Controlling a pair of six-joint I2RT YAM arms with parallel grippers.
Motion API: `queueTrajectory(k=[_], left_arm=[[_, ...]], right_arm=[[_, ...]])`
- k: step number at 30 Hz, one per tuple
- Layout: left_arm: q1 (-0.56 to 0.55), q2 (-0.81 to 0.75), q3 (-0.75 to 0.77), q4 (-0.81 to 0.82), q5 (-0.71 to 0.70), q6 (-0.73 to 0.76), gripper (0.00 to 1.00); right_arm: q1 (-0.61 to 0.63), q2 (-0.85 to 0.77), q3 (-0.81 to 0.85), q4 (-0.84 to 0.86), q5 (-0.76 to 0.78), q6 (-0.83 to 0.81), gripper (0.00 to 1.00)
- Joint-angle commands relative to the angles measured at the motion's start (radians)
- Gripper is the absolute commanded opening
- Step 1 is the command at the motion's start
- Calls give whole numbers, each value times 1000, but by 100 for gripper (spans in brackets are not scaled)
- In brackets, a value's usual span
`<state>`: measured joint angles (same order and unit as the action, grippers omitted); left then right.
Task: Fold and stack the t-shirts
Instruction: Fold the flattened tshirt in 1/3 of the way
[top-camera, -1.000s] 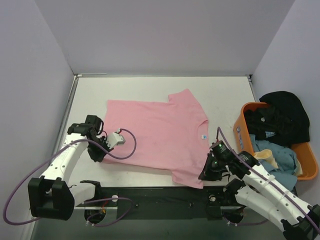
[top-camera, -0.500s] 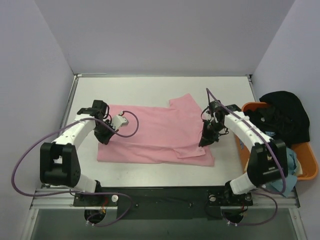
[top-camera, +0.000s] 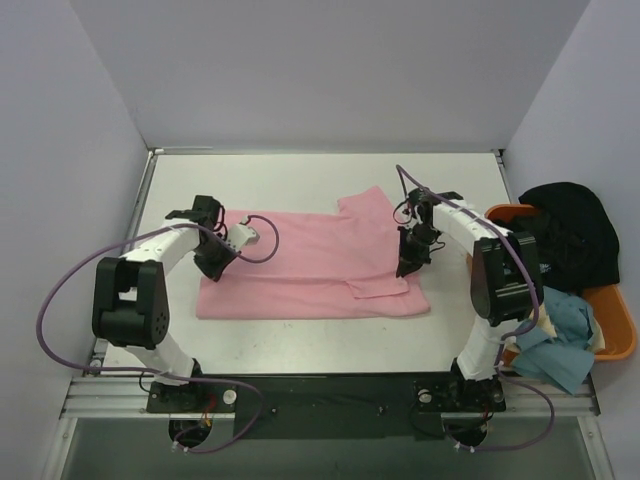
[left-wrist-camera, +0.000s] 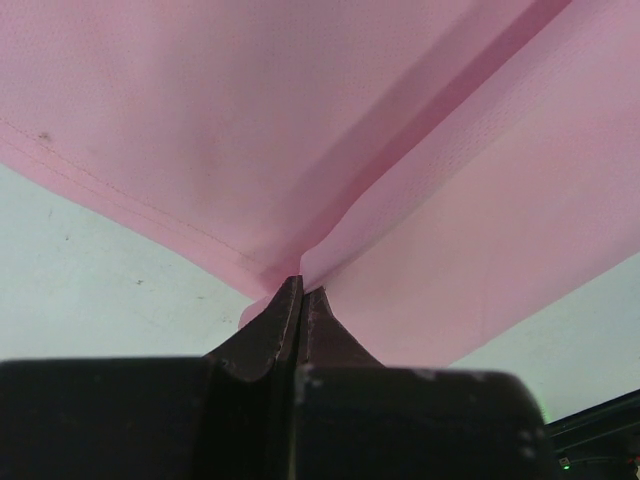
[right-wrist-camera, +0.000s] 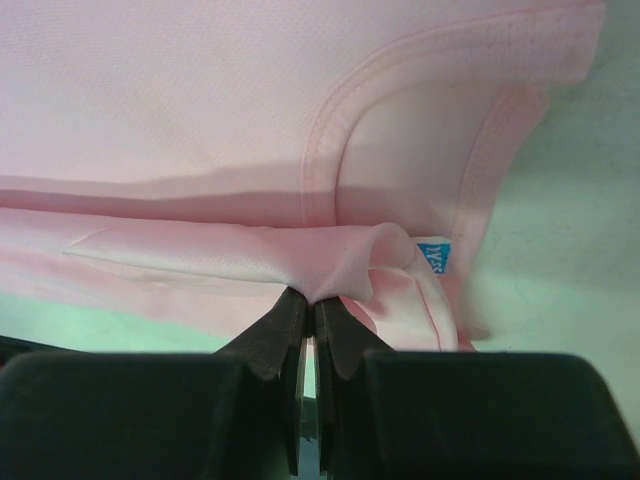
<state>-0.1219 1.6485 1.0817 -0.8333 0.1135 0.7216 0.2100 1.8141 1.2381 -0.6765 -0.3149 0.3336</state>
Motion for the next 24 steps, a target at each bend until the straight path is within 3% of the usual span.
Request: queueTrajectory(k=[1, 3, 4, 5, 6, 7, 8, 10, 14, 16, 17, 21, 24], left_arm=[[8, 13, 17, 48, -3, -14, 0], [8, 13, 12, 53, -11, -22, 5], [8, 8, 12, 54, -21, -28, 24], [11, 2, 14, 66, -32, -46, 34], [13, 0, 17, 75, -72, -60, 49], [18, -10, 21, 104, -95, -88, 54], [21, -18, 24, 131, -151, -105, 61], [28, -50, 52, 131, -179, -128, 65], [38, -145, 113, 19, -114, -105, 66], [31, -202, 94, -22, -42, -87, 62], [25, -228, 58, -35, -28, -76, 55], [4, -227, -90, -27, 14, -80, 36], [2, -205, -202, 74, -43, -77, 36]], right_arm=[[-6, 10, 24, -21, 60, -21, 0], [-6, 11, 14, -17, 79, -21, 0], [-8, 11, 11, -17, 89, -16, 0], [-4, 5, 11, -14, 118, -15, 15], [-4, -2, 17, -15, 146, -10, 23], [0, -13, 20, -17, 166, -5, 35], [5, -42, 29, -18, 204, -1, 39], [29, -94, 29, -40, 302, 10, 42], [81, -230, -76, -103, 428, 76, 43], [86, -298, -167, -81, 413, 117, 40], [81, -317, -192, -71, 399, 136, 38], [62, -308, -307, 21, 333, 156, 17], [51, -259, -362, 48, 324, 163, 8]])
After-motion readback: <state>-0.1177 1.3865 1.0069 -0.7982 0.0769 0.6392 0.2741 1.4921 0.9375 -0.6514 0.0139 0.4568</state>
